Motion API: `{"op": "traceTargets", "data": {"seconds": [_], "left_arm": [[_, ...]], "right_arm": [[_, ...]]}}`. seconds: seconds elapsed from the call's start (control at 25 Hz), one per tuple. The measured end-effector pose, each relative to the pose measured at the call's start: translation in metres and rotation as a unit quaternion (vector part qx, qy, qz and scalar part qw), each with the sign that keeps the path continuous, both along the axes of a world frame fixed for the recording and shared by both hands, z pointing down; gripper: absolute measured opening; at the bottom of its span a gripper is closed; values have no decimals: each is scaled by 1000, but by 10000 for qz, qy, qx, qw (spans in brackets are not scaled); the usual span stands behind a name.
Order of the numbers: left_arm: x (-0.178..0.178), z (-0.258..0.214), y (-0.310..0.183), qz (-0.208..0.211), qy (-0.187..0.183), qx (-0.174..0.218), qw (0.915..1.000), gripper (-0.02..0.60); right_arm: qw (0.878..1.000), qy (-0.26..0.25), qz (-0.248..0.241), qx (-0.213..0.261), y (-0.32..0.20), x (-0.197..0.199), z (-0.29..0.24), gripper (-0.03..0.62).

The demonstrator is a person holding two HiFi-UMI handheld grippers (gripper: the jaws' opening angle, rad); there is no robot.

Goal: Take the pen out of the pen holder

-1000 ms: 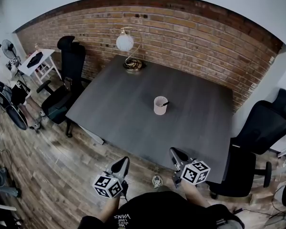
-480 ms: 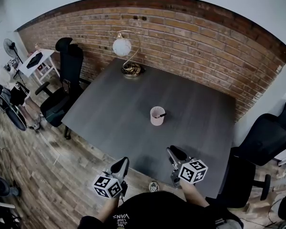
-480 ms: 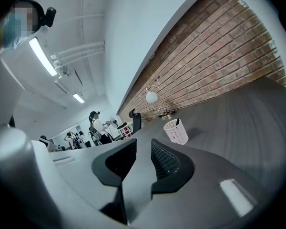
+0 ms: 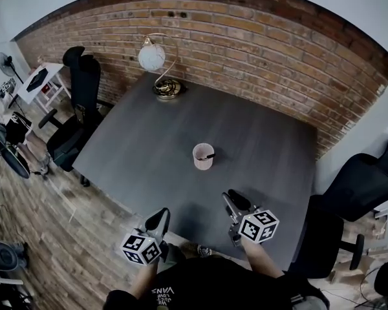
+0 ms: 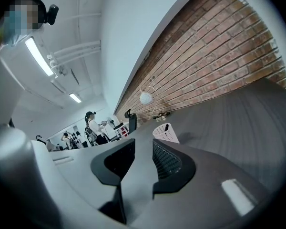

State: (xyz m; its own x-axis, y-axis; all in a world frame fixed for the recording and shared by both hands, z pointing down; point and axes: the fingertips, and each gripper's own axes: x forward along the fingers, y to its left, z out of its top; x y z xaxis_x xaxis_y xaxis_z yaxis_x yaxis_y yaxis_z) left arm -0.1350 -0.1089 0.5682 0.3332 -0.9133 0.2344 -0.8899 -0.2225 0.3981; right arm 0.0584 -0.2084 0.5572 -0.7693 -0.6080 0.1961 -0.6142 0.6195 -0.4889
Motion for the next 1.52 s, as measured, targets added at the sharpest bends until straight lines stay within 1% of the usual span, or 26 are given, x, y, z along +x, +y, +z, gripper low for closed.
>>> {"op": "traceTargets", "data": {"seconds": [0.12,0.28,0.48,0.64,0.96,1.24,1.52], "left_arm": [[-1,4,-13,169,58,-14,9998,52],[-4,8,-36,560,103,-30,9984,52],[-17,3,-64,1110,40,-65,9938,52],[-32,-2,-87,1471,-29,-34,9891,52],[-56,-1,-122,1840,-3,19,9829,52],[-60,3,-145,2253,50,-5,9743,52],[-61,9,-162,2551,54,-66,9669,52]], "right_arm": [[9998,72,148,-56,-6,1,6,93],[9991,168,390,-40,-21,-4,7,94],[9967,200,779,-51,-38,-17,5,94],[9940,252,1062,-74,-52,-30,8,94],[9883,348,1477,-125,-74,-48,13,94],[9804,453,1910,-146,-95,-50,17,94],[9757,516,2116,-238,-113,-56,28,94]]}}
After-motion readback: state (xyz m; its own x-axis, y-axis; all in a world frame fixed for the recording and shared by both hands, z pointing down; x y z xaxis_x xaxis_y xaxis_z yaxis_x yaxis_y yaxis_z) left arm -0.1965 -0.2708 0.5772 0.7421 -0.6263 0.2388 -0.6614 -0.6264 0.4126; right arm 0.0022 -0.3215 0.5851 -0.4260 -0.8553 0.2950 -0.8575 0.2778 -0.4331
